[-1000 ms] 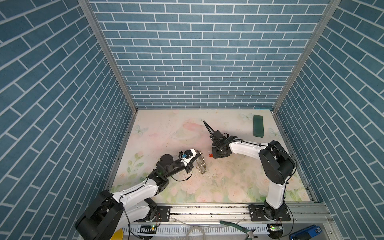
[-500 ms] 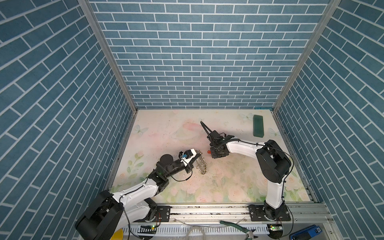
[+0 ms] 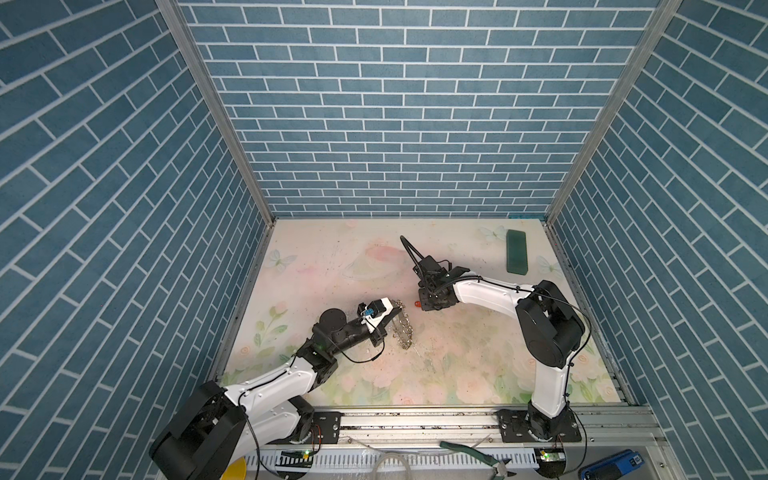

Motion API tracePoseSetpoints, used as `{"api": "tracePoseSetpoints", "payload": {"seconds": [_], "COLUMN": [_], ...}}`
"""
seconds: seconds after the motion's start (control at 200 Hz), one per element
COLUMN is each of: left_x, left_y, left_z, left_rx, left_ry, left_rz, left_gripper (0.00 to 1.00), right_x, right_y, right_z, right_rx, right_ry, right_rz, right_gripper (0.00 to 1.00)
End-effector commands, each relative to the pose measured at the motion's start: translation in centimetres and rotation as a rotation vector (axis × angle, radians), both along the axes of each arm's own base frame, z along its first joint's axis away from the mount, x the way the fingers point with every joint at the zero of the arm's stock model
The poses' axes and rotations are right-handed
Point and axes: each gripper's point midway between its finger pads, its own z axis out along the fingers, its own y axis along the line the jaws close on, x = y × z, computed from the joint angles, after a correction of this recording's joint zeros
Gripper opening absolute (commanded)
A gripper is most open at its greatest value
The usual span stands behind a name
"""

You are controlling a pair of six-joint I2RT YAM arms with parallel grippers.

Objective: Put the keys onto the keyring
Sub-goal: 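Lower the right gripper over the key's ring beside the red tag, then close the right gripper on the key's metal ring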

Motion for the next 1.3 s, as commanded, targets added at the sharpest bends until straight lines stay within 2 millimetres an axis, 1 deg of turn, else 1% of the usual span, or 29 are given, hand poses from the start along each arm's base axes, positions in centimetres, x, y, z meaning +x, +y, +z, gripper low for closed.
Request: {"api": "tracePoseSetpoints", "payload": {"seconds": [0.0,0.33,0.46,0.585,0.73,0.94,1.01,1.16,1.295], "left_x": [-0.4,-0.3,-0.3,-0.4,-0.4,-0.4,-0.3,-0.2,-0.1], "left_y": [-0.2,-0.2,-0.2,-0.2,-0.2,-0.3,-0.3,-0.3,-0.4], "left_z": [1.8,1.7,1.7,1.6,1.7,1.5,1.4,1.3,1.2], "left_rx": [-0.044,-0.041,-0.041,-0.039,-0.041,-0.035,-0.033,-0.029,-0.026], "left_ry": [-0.051,-0.047,-0.047,-0.046,-0.047,-0.044,-0.042,-0.038,-0.038], "left_rz": [-0.017,-0.018,-0.02,-0.02,-0.02,-0.021,-0.019,-0.02,-0.018], "left_gripper": [0.0,0.0,0.0,0.0,0.0,0.0,0.0,0.0,0.0], "right_x": [1.1,0.9,0.7,0.7,0.8,0.8,0.9,1.1,1.1], "right_y": [0.6,0.3,0.8,0.6,0.4,0.4,0.3,0.6,0.8], "right_z": [0.2,-1.1,-1.6,-1.9,-1.9,-1.2,-0.9,-0.3,-0.3], "right_rx": [0.017,-0.009,-0.001,-0.013,-0.029,-0.038,-0.046,-0.042,-0.044], "right_ry": [-0.015,0.013,0.032,0.039,0.034,0.019,0.01,-0.005,-0.006], "right_rz": [-0.051,-0.06,-0.047,-0.049,-0.045,-0.032,-0.03,-0.016,-0.006], "right_gripper": [0.36,0.36,0.33,0.31,0.23,0.16,0.15,0.13,0.11]}}
